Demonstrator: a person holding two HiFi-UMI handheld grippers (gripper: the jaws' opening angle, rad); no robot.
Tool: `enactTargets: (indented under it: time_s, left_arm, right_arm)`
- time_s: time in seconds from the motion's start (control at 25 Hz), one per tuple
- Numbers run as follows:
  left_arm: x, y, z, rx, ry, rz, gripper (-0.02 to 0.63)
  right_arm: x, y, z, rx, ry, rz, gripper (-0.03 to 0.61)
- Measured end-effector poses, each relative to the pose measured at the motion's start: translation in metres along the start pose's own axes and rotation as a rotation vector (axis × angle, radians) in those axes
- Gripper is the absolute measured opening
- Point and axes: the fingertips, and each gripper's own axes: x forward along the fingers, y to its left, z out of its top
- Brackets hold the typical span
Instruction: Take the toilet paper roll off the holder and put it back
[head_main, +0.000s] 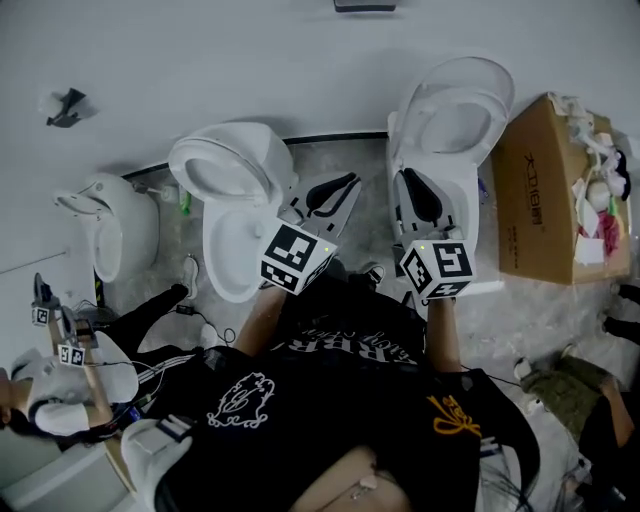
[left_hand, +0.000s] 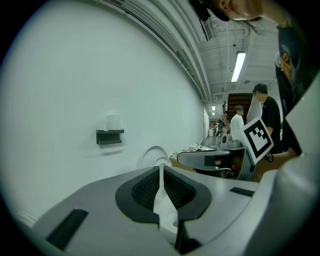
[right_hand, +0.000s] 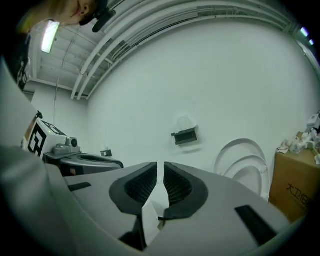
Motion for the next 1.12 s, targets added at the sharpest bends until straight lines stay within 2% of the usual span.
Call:
enactTargets:
  time_s: [0.28, 0.52, 0.84, 1.12]
  left_arm:
    - [-0.021, -0.006, 0.006, 0.017, -0.03, -0.023, 0.029]
    - [-0.077, -0.012, 0.002, 0.029, -0.055, -0.007, 0.028]
    - [-0.161, -0.042, -0.036, 0.015, -0.064, 0.016, 0.029]
    - [-0.201, -0.061, -0.055, 0.004, -0.064, -0.007, 0.029]
  right_arm:
    - [-0.013, 0.027, 0.005, -0.025, -0.019, 0.002, 0.055]
    - [-0.029, 0.081, -0.006, -0.062, -0.006, 0.028, 0.051]
    - [-0.076, 0.158, -0.042, -0.092, 0.009, 0.036, 0.015]
    - [-0.104, 0.193, -0.055, -0.084, 0.013, 0.011, 0.014]
